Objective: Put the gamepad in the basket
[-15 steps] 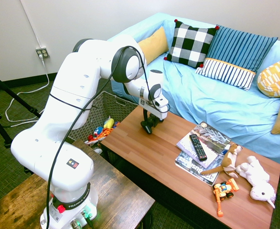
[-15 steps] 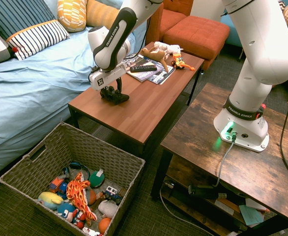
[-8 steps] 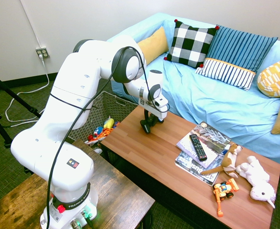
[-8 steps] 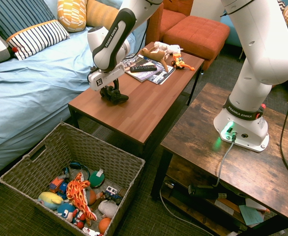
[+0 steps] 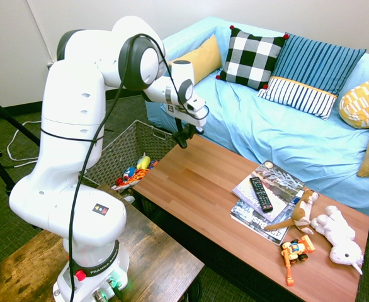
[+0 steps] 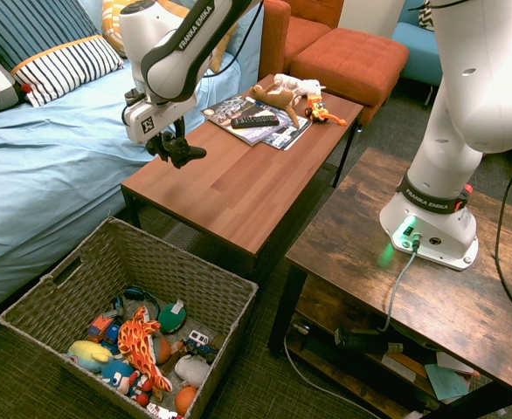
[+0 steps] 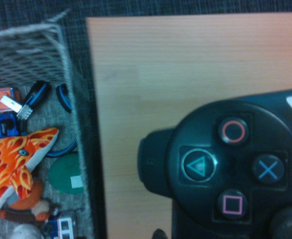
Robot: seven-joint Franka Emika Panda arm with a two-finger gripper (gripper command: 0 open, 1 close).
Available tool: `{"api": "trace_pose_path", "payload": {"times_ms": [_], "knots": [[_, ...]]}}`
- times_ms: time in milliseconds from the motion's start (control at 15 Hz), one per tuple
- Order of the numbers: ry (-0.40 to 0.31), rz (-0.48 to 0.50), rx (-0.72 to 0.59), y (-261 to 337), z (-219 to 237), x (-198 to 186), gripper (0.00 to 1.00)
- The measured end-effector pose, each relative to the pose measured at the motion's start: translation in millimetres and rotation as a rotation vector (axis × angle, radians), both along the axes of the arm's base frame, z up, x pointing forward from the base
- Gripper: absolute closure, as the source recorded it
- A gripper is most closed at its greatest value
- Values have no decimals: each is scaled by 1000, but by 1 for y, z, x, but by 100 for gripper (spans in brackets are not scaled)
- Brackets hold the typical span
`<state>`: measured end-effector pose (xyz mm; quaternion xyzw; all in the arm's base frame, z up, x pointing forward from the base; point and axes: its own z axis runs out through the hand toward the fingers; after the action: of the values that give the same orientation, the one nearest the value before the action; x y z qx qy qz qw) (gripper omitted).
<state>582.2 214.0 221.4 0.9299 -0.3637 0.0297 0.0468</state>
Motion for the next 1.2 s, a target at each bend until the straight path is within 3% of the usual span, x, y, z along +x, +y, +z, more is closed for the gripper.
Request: {"api": "trace_pose_path", "payload": {"times_ms": [333, 800, 1200], "knots": [[-18, 68, -1, 60, 12, -38, 100], [4, 112, 156, 200, -114, -80, 100], [96, 58, 176, 242, -229, -72, 100]]}}
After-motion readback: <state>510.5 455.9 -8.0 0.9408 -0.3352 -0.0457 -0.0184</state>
